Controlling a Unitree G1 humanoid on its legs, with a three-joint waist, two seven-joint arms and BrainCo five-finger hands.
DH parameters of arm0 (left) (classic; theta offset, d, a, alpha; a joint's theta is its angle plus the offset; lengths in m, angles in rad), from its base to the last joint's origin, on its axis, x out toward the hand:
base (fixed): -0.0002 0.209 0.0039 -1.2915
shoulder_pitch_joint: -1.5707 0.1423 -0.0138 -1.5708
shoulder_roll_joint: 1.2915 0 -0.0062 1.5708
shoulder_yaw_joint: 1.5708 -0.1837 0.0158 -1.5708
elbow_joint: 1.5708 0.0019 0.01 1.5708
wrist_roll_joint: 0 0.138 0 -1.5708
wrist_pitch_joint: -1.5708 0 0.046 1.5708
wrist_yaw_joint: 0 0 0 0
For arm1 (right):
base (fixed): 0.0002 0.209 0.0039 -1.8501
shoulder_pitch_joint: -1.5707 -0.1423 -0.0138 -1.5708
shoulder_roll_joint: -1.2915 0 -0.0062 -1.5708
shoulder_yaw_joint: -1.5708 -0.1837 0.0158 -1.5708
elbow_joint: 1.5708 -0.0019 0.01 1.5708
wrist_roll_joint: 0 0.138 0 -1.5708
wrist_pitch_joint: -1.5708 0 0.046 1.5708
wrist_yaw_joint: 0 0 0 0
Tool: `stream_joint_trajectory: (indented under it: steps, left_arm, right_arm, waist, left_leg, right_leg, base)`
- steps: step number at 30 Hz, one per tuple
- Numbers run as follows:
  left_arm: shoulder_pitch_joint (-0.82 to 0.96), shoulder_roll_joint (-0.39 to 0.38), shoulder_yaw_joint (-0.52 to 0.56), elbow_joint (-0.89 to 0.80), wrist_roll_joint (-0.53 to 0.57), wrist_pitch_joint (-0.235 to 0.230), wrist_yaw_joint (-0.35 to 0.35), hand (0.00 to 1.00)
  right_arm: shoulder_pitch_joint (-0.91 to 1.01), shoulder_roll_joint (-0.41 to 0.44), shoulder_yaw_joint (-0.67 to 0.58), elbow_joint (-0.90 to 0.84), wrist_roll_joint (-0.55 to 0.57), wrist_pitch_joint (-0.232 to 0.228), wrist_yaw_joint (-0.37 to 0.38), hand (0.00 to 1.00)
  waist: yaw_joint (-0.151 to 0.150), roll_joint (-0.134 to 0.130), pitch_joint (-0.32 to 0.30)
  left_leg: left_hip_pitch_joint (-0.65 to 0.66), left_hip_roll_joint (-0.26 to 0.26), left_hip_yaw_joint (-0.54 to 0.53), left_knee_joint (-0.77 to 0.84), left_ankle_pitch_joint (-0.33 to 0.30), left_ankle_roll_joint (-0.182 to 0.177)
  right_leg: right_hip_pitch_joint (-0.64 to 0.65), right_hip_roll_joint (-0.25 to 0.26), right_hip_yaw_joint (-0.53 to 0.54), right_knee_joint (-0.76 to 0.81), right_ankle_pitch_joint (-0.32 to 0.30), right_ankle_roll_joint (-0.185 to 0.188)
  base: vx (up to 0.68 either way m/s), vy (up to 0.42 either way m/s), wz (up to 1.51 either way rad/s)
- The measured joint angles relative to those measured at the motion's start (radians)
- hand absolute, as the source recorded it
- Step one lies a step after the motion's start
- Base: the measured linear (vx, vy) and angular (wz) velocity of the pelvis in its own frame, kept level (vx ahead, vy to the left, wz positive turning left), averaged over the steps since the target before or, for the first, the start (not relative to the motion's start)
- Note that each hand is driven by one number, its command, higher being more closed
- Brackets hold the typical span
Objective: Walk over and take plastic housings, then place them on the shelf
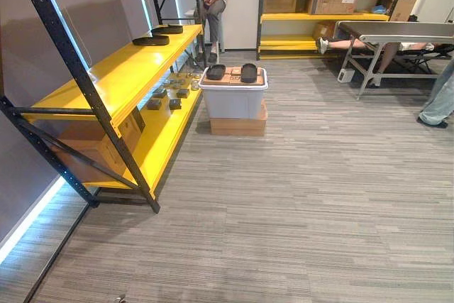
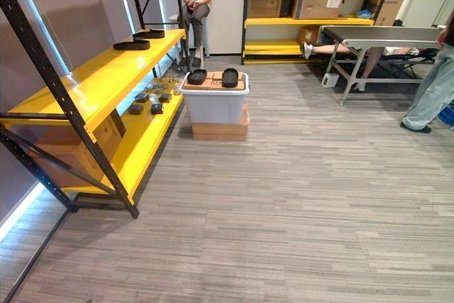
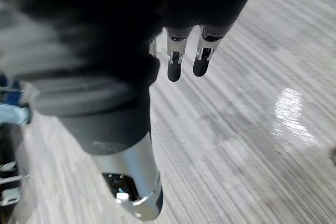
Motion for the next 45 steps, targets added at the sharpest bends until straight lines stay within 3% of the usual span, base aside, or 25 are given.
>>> stream_joint_trajectory:
  steps: [6, 18, 45]
  left_arm:
    - [0.006, 0.007, 0.019, 0.01, -0.083, -0.001, -0.058, 0.0]
    - [0.039, -0.032, 0.065, 0.055, -0.194, -0.001, -0.054, 0.0]
    - [0.035, -0.063, 0.037, 0.057, -0.172, -0.003, -0.031, 0.0]
  right_arm:
    - [0.0, -0.012, -0.001, 0.012, -0.007, 0.0, 0.004, 0.0]
    - [-0.021, 0.01, -0.052, 0.093, -0.004, 0.0, -0.015, 0.0]
    - [-0.048, 0.113, 0.009, 0.097, -0.007, 0.0, -0.034, 0.0]
  waist:
    - [-0.002, 0.002, 0.008]
    - [-0.005, 0.011, 0.007]
    - [0.001, -0.005, 0.013]
  left_leg:
    - [0.011, 0.0, -0.008, 0.0, -0.003, -0.004]
    - [0.005, -0.006, -0.013, -0.011, 0.008, 0.014]
    - [-0.013, -0.012, 0.019, -0.043, 0.006, 0.026]
  right_leg:
    - [0.016, -0.002, -0.019, 0.003, -0.006, 0.008]
    - [0.009, -0.006, -0.029, 0.005, -0.007, 0.005]
    - [-0.04, -0.009, -0.006, 0.008, -0.007, 0.005]
  base:
    - [-0.02, -0.009, 0.06]
    - [-0.04, -0.009, 0.02]
    - [-0.02, -0.007, -0.03]
